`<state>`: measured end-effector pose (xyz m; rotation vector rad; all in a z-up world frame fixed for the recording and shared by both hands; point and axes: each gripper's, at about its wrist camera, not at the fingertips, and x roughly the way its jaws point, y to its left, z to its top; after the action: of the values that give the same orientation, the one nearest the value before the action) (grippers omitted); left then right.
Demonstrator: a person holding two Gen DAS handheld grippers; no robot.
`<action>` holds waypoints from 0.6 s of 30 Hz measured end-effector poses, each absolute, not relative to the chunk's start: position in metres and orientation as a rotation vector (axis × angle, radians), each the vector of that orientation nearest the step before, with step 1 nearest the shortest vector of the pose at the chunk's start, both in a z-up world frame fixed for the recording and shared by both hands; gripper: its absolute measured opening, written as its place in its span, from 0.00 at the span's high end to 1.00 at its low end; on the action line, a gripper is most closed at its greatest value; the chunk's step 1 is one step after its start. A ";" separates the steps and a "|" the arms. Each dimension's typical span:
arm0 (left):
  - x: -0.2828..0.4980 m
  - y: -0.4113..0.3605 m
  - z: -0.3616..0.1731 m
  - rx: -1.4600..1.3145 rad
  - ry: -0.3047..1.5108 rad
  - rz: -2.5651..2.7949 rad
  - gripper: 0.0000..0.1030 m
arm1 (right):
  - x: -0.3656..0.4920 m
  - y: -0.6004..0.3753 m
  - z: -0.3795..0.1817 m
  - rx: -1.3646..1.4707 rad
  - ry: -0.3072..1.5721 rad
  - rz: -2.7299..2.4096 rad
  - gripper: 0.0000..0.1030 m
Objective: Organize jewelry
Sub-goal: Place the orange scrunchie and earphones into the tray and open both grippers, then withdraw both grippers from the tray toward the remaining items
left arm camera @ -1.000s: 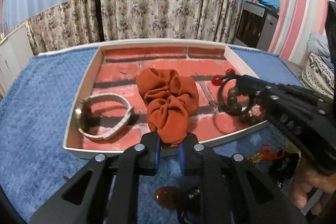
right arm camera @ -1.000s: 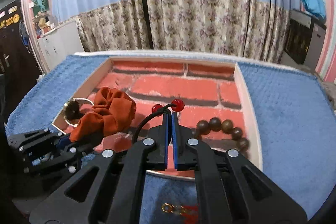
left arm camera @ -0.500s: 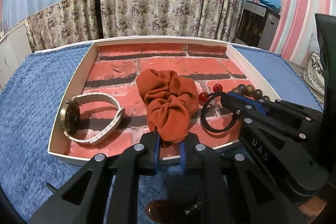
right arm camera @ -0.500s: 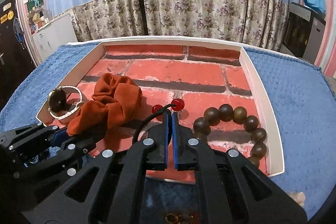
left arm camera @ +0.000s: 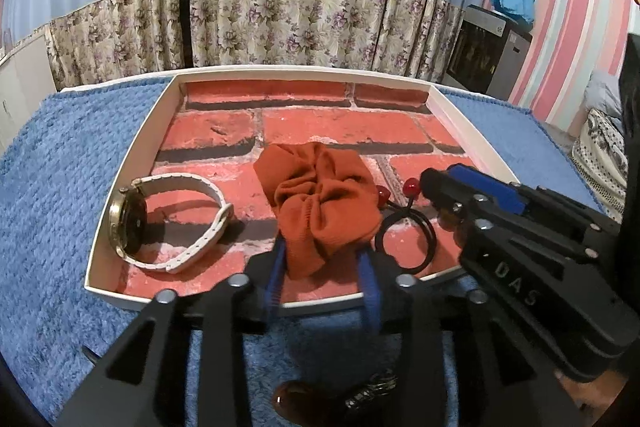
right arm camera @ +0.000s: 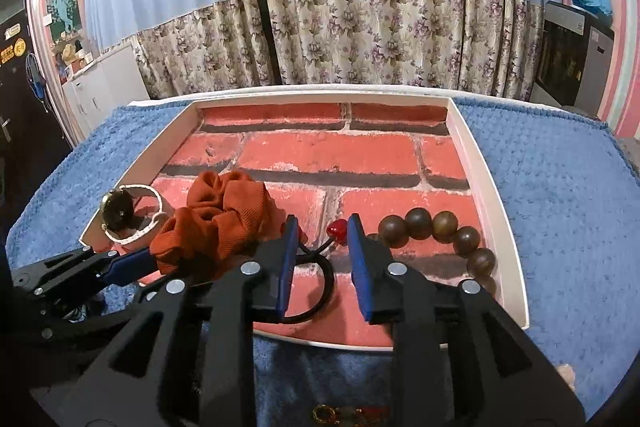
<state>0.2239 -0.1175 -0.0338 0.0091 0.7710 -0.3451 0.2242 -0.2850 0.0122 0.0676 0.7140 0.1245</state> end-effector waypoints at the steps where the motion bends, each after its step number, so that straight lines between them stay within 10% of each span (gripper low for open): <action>1: 0.223 -0.116 -0.033 0.004 0.769 -0.341 0.57 | 0.223 -0.285 0.014 0.066 0.709 0.121 0.74; 11: 0.199 -0.082 0.012 0.003 0.688 -0.279 0.49 | 0.189 -0.308 0.061 0.030 0.619 0.076 0.71; 18: 0.137 -0.035 0.041 0.030 0.581 -0.220 0.32 | 0.121 -0.344 0.085 0.011 0.569 0.064 0.48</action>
<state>0.1372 -0.0345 0.0415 0.0303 0.5808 -0.2197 0.1208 -0.3445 0.0846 0.0107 0.5693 0.0641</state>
